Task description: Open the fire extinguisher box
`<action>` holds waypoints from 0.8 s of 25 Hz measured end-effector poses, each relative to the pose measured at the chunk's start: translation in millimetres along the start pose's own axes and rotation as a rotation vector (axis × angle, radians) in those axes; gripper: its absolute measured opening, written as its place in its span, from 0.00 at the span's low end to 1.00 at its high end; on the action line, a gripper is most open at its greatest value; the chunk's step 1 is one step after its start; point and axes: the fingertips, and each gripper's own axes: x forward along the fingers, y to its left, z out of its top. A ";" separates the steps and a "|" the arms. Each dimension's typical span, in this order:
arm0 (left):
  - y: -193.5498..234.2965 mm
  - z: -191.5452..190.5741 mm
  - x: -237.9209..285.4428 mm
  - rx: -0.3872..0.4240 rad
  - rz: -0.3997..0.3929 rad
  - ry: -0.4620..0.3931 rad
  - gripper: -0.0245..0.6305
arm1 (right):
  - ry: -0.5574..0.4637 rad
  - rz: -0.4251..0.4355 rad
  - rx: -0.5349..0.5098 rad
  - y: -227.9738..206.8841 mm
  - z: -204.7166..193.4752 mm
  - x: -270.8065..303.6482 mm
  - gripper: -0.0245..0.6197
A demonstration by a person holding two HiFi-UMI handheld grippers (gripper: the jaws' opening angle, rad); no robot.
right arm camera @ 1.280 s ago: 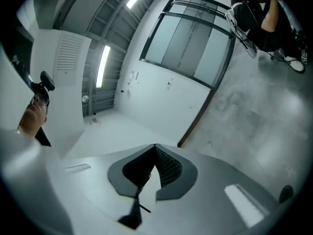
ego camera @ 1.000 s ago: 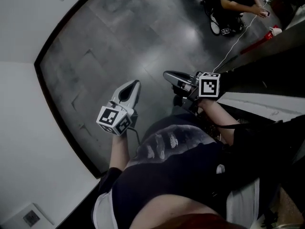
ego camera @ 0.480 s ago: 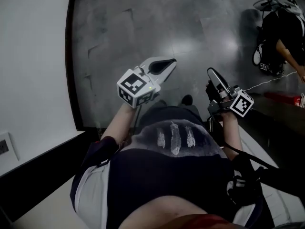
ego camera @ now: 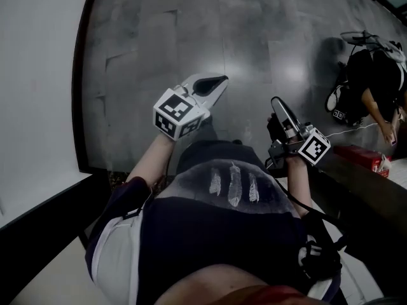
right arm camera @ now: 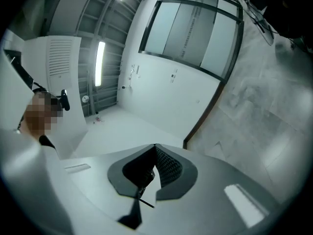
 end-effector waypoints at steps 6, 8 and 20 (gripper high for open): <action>27.4 1.8 8.5 0.030 0.040 -0.056 0.04 | 0.068 0.017 -0.074 -3.8 -8.2 17.5 0.04; 20.3 -2.4 13.8 0.080 0.051 -0.055 0.04 | 0.065 0.053 -0.084 -12.1 -12.9 8.4 0.04; 149.4 29.2 -10.2 -0.010 0.111 -0.097 0.04 | 0.197 0.050 -0.095 -19.8 27.3 159.3 0.04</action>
